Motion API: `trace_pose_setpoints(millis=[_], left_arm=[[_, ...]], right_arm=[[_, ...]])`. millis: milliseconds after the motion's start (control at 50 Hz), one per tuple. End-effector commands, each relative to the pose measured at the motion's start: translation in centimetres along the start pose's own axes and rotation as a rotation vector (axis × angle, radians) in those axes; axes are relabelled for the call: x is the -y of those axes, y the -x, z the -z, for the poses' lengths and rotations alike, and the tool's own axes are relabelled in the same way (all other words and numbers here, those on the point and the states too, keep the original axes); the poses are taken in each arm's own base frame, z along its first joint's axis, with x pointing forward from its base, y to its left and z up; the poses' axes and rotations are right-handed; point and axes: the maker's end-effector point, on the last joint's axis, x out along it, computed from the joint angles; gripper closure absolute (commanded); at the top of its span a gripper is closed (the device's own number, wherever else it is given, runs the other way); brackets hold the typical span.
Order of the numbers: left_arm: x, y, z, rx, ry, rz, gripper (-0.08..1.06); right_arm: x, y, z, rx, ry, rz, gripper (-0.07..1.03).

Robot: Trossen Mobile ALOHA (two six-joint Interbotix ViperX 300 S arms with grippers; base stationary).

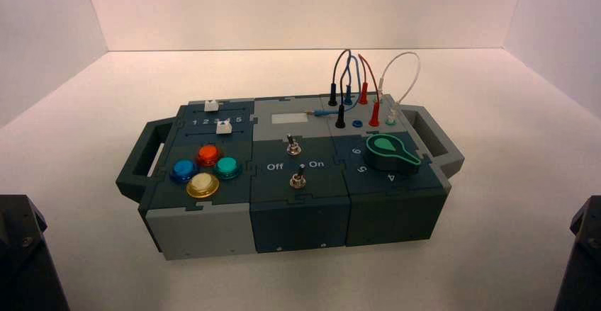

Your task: Turn the knob to position 6.

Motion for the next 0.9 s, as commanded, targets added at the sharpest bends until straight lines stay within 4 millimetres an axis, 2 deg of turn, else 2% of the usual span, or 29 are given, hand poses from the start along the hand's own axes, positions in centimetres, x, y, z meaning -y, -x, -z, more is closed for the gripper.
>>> trace_pose_setpoints(millis=[20, 120, 140, 220, 320, 540, 900], left_arm=[[3.5, 0.3, 0.1, -0.074, -0.088, 0.092, 1.01], [6.0, 0.3, 1.9, -0.161, -0.156, 0.158, 1.01], [6.0, 0.3, 1.9, -0.161, -0.156, 0.158, 1.01], [8.3, 0.5, 3.8, -0.242, -0.226, 0.22, 1.01], [10.0, 0.8, 5.4, -0.293, -0.282, 0.267, 1.01], [11.6, 1.1, 7.0, -0.352, -0.328, 0.309, 1.01], [12.6, 0.7, 8.8, -0.434, -0.369, 0.327, 1.01]], right_arm=[[-0.7, -0.1, -0.8, -0.029, 0.01, -0.019, 0.99], [-0.9, -0.7, 0.6, -0.107, 0.014, -0.023, 0.99], [-0.9, -0.7, 0.6, -0.107, 0.014, -0.023, 0.99], [-0.9, -0.9, 1.6, -0.161, 0.012, -0.023, 0.99], [-1.0, -0.7, 2.5, -0.194, 0.0, -0.029, 0.99], [-1.1, 0.1, 3.9, -0.217, -0.01, -0.037, 0.99], [-1.3, 2.3, 4.2, -0.275, 0.0, -0.049, 0.99]])
